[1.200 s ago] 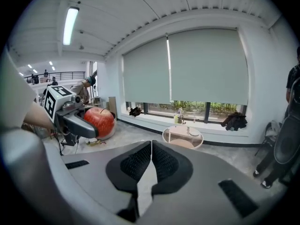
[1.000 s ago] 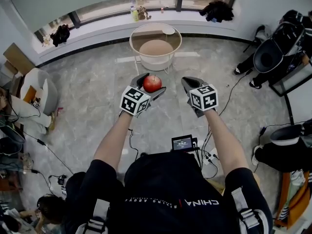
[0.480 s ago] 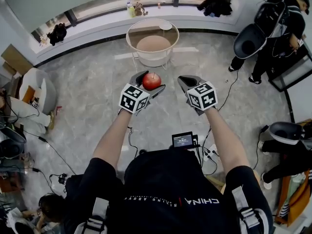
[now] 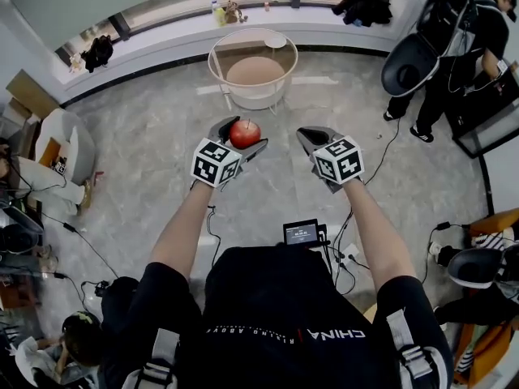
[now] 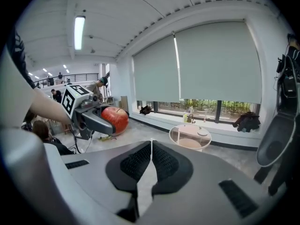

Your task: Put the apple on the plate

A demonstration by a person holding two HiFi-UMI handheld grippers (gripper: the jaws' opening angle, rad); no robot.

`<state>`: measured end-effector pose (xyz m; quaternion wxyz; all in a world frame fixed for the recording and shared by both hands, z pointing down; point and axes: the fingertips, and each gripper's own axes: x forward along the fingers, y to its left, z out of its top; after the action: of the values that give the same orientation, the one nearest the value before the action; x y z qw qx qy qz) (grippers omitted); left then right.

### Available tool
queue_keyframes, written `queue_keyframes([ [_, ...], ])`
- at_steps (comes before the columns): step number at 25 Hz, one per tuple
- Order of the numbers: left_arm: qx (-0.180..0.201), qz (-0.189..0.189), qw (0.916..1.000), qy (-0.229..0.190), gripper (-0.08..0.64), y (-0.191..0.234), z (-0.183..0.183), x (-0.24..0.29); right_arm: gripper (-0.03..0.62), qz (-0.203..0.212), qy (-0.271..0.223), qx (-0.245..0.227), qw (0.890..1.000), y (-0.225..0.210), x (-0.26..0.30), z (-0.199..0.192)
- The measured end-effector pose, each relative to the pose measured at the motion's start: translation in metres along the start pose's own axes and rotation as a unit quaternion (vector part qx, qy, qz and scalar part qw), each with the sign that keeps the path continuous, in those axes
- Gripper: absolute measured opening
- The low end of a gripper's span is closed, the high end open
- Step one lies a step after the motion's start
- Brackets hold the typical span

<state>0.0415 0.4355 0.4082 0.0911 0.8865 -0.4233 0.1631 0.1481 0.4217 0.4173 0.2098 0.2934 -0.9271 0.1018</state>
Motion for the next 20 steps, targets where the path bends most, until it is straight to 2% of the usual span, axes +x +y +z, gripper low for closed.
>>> queue_keyframes([
  [6,-0.007,0.006,0.9998,0.019,0.397,0.013,-0.013,0.013,0.032,-0.015,0.010,0.021,1.000,-0.020,0.013,-0.017],
  [10,-0.005,0.000,0.9999,0.015,0.397,0.040,-0.012,0.040,0.032,-0.033,0.037,0.022,0.999,-0.049,0.039,-0.021],
  [15,-0.006,-0.018,0.9998,0.007,0.397,0.102,-0.006,0.083,0.032,-0.046,0.033,0.047,0.997,-0.094,0.096,0.004],
  [20,0.023,-0.043,0.9986,0.021,0.397,0.183,-0.001,0.119,0.032,-0.059,0.038,0.050,0.996,-0.127,0.166,0.046],
])
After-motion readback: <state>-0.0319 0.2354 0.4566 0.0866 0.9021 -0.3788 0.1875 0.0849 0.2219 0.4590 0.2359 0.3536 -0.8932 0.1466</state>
